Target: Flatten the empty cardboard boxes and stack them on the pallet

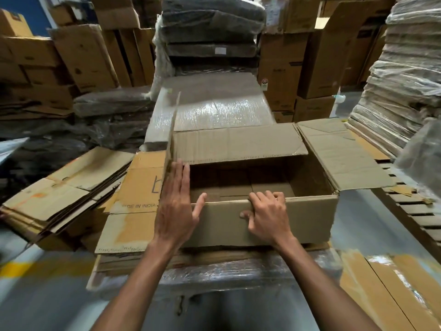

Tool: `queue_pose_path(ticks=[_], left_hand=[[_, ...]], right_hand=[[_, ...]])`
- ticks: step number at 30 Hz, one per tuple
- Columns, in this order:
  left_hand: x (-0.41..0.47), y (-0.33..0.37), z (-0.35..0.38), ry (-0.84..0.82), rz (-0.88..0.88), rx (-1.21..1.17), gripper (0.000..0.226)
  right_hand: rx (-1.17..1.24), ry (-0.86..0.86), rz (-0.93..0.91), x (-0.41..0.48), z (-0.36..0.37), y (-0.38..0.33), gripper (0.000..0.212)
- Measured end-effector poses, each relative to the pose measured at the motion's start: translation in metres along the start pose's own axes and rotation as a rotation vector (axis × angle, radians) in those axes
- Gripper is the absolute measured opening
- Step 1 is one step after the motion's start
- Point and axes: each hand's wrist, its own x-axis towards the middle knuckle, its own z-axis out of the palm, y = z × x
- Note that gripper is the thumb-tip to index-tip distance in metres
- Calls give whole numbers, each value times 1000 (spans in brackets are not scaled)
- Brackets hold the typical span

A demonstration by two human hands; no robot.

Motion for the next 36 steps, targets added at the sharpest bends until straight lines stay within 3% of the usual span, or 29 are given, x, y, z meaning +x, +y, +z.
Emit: queue_pose_path(ticks=[6,12,18,24,29,31,34,36], left_hand=[[16,-59,-5,-111,-269,155,84],[32,-77,10,-319,-635,9,89],[54,-73,29,-506,-827,-57,91],[55,-55,36,-412,-844,11,49],[43,-56,38,-372,-820,27,45],[42,-56,37,-363,-816,28,46],[36,-54,36,-347,-803,28,47],[30,-54,33,-329,-798,29,47]], right_hand=[[29,51,-12,-1,6,0,31],[40,91,-18,-2,11,1,31],[35,114,-18,-5,13,1,29],[81,74,-3,-6,9,-1,29],[118,-75,162,16,-15,-18,46],[176,-187,252,37,-20,-24,39],[457,-385,402,72,-16,-26,24],[834,-429,586,88,-11,-28,31]])
